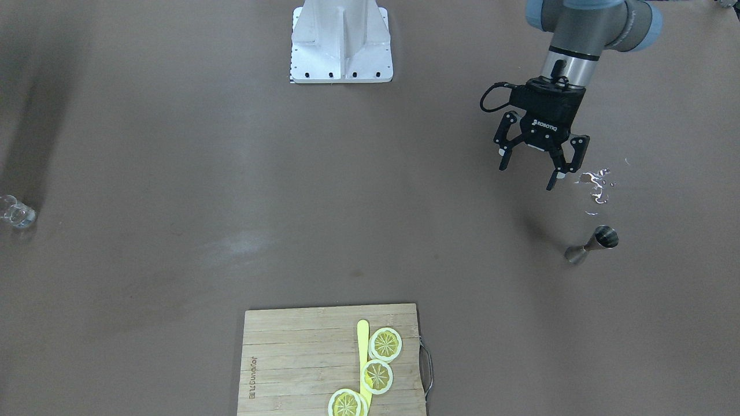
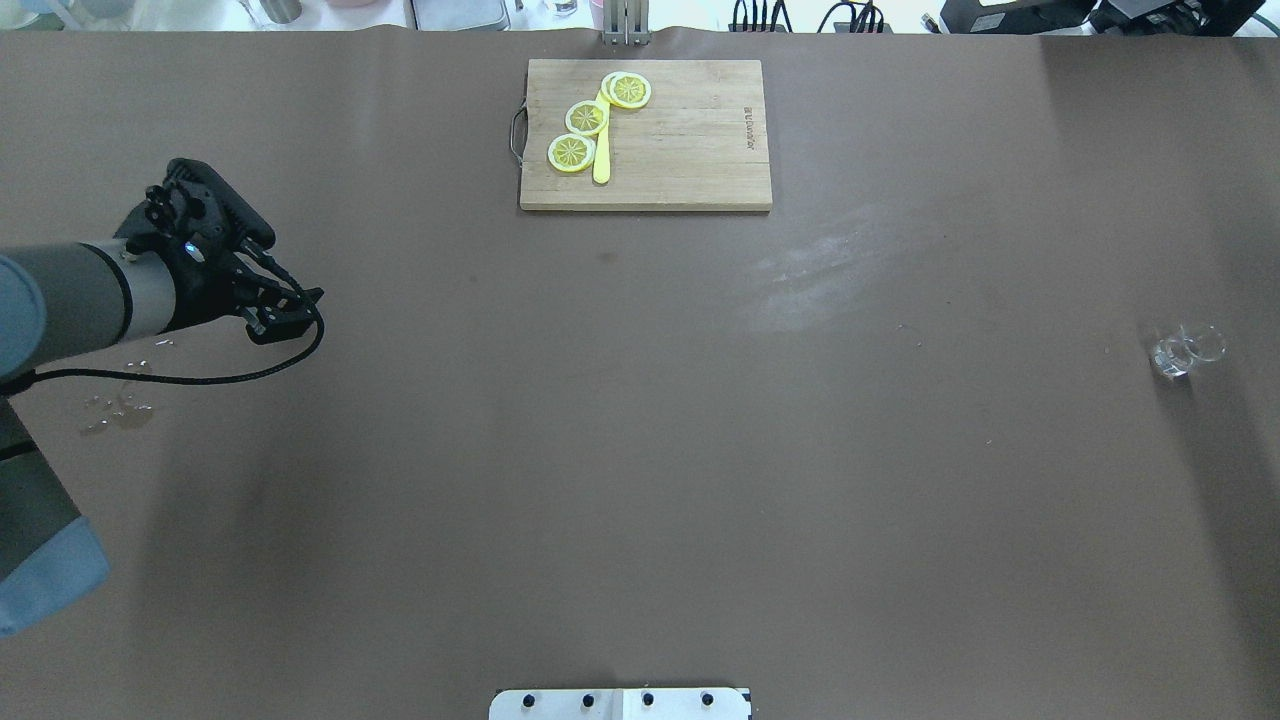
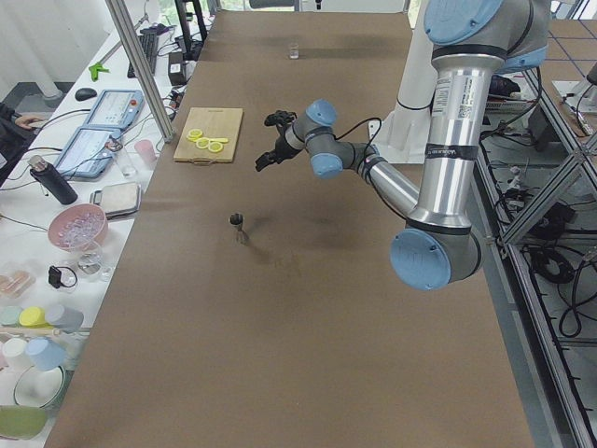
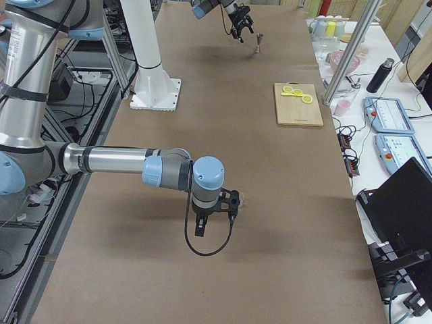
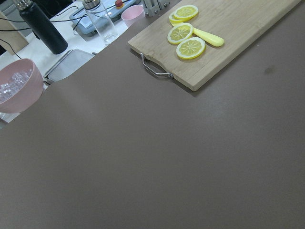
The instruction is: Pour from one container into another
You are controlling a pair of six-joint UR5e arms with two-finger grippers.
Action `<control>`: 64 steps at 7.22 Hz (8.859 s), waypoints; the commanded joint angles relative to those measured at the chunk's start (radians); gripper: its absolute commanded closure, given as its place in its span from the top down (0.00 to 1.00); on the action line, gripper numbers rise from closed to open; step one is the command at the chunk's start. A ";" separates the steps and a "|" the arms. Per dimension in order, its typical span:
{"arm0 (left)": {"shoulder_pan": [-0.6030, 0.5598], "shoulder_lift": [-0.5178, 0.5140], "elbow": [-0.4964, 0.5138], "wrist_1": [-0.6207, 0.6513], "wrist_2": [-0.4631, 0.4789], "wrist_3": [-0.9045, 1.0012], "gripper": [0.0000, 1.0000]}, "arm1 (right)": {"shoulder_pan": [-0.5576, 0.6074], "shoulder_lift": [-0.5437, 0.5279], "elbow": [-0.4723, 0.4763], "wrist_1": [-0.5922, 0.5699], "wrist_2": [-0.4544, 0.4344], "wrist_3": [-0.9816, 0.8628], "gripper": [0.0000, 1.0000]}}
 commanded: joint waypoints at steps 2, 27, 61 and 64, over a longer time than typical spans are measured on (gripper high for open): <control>-0.228 0.018 0.032 0.007 -0.292 0.155 0.96 | 0.000 -0.001 0.000 -0.002 0.000 0.000 1.00; -0.945 0.329 0.230 0.752 -0.679 0.633 0.98 | 0.002 -0.010 0.008 0.002 0.046 0.000 1.00; -0.931 0.288 0.230 0.637 -0.707 0.419 0.98 | 0.002 -0.012 -0.006 -0.002 0.044 0.000 1.00; -0.931 0.288 0.229 0.637 -0.708 0.419 0.98 | 0.002 -0.012 -0.008 -0.002 0.044 0.000 1.00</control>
